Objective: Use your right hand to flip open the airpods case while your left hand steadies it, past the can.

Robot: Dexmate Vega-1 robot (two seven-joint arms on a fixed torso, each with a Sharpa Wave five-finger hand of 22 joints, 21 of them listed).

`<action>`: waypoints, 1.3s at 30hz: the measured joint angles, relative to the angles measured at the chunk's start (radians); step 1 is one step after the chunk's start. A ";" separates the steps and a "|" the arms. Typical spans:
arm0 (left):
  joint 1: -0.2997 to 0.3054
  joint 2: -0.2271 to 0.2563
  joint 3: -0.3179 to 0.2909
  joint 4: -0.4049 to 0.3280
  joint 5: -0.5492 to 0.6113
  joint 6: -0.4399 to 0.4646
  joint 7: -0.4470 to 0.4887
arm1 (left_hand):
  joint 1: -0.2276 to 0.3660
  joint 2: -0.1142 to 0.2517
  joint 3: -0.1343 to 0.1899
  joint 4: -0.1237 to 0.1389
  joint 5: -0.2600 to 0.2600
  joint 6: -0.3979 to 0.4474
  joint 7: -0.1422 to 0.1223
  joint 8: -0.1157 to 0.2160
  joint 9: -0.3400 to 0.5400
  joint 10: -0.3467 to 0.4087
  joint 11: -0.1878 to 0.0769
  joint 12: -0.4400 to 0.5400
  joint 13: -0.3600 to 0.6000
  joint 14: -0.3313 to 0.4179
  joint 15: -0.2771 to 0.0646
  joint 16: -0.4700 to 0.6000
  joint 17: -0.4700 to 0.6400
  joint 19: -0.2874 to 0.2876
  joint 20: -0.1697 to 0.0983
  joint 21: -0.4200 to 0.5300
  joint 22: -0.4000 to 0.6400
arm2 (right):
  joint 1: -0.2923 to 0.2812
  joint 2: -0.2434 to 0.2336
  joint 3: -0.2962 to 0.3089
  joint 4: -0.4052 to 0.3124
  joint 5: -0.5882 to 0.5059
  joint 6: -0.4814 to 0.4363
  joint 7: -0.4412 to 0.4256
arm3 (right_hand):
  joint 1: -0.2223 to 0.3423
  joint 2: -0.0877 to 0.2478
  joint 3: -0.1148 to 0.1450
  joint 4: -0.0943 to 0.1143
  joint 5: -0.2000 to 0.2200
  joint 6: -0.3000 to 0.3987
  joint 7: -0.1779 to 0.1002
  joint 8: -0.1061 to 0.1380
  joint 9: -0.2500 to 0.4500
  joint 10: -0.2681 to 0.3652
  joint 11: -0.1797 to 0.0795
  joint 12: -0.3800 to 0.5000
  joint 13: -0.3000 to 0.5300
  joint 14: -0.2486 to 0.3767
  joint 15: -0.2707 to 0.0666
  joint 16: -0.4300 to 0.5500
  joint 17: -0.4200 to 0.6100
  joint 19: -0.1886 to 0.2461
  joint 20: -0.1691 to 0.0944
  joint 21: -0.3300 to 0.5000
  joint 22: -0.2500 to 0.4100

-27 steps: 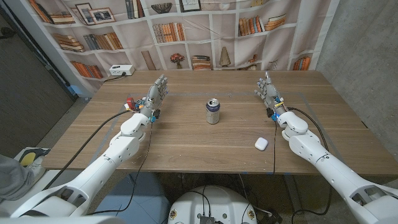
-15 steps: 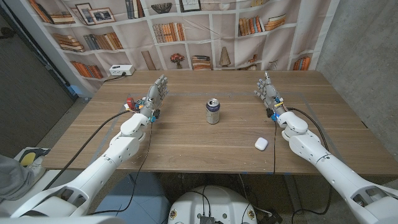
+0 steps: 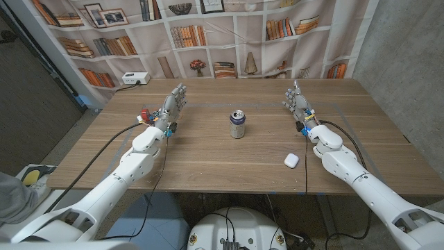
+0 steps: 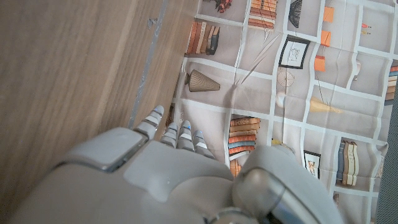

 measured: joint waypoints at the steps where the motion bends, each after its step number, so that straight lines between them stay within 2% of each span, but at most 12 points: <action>1: 0.000 0.001 0.000 0.000 0.000 0.000 0.000 | 0.000 0.000 0.000 0.000 0.000 0.005 0.002 0.001 0.000 0.000 0.000 0.000 -0.001 0.000 0.000 0.000 0.000 0.000 0.000 0.000 0.000 | 0.000 0.000 0.000 0.000 -0.001 0.000 0.000 | 0.003 -0.003 0.001 -0.001 0.000 -0.003 0.003 0.000 0.000 -0.006 0.001 -0.001 0.000 -0.003 -0.001 0.000 0.000 -0.002 0.002 0.000 0.000; 4: 0.003 0.004 -0.004 0.000 0.000 -0.003 -0.001 | 0.000 0.000 0.000 0.000 0.000 0.004 0.001 0.002 0.000 0.002 -0.002 0.000 -0.001 -0.004 -0.004 0.000 0.000 0.000 0.000 0.000 0.000 | -0.001 -0.002 -0.001 -0.006 -0.010 -0.003 -0.003 | 0.004 -0.004 0.001 -0.001 0.000 -0.016 0.008 0.000 0.000 -0.018 -0.004 -0.008 0.000 -0.014 0.000 0.000 0.000 -0.011 0.000 0.000 0.000; 18: 0.013 0.017 -0.010 -0.017 0.005 -0.014 -0.002 | 0.004 0.004 0.000 0.000 0.000 0.005 0.002 0.002 0.000 0.005 -0.005 0.000 0.000 -0.003 -0.011 0.000 0.000 0.000 0.000 0.000 -0.003 | -0.013 -0.015 -0.005 -0.035 -0.021 0.008 -0.006 | 0.004 -0.004 0.001 -0.001 0.000 -0.016 0.008 0.000 0.000 -0.027 0.005 -0.008 0.000 -0.019 0.005 0.000 0.000 -0.019 -0.006 0.000 0.000; 27: 0.022 0.016 -0.009 -0.033 0.008 -0.014 0.007 | 0.004 0.004 0.000 0.000 0.000 0.005 0.002 -0.004 0.000 0.005 -0.005 0.000 0.000 -0.003 -0.011 0.000 0.000 0.000 0.000 0.000 -0.003 | -0.018 -0.020 -0.004 -0.040 -0.025 0.017 -0.005 | 0.004 -0.004 0.004 -0.004 0.000 -0.016 0.008 0.000 -0.002 -0.021 -0.001 -0.008 0.000 -0.028 -0.011 -0.005 0.000 -0.025 -0.011 0.000 0.000; 30: 0.022 0.015 -0.006 -0.034 0.011 -0.014 0.011 | 0.004 0.004 0.000 0.000 0.000 0.005 0.002 -0.004 0.000 0.005 -0.005 0.000 0.000 -0.003 -0.011 0.000 0.000 0.000 0.000 0.000 -0.003 | -0.020 -0.025 -0.001 -0.042 -0.026 0.022 -0.002 | 0.004 -0.004 0.005 -0.005 0.000 -0.029 0.013 0.000 -0.003 -0.041 0.001 -0.008 0.000 -0.034 -0.006 -0.007 0.000 -0.039 -0.011 0.000 0.000; 37: 0.020 0.012 -0.004 -0.034 0.014 -0.013 0.012 | 0.004 0.004 0.000 0.000 0.000 0.001 -0.002 -0.007 0.000 0.005 -0.005 0.000 0.000 -0.003 -0.011 0.000 0.000 0.000 0.000 0.000 -0.003 | -0.028 -0.037 0.002 -0.055 -0.037 0.033 0.003 | 0.004 -0.004 0.005 -0.005 0.000 -0.048 -0.003 -0.004 -0.003 -0.060 -0.006 -0.012 -0.003 -0.038 -0.022 -0.008 0.000 -0.050 -0.011 0.000 0.000; 39: 0.020 0.010 -0.004 -0.034 0.013 -0.014 0.012 | 0.004 0.004 0.000 0.000 0.000 0.001 -0.002 -0.007 0.000 0.005 -0.005 0.000 0.000 -0.003 -0.011 0.000 0.000 0.000 0.000 0.000 -0.003 | -0.033 -0.042 0.003 -0.066 -0.041 0.033 0.000 | 0.004 -0.004 0.005 -0.005 0.000 -0.055 0.001 -0.004 -0.003 -0.066 -0.006 -0.012 -0.003 -0.038 -0.022 -0.012 0.000 -0.055 -0.016 0.000 0.000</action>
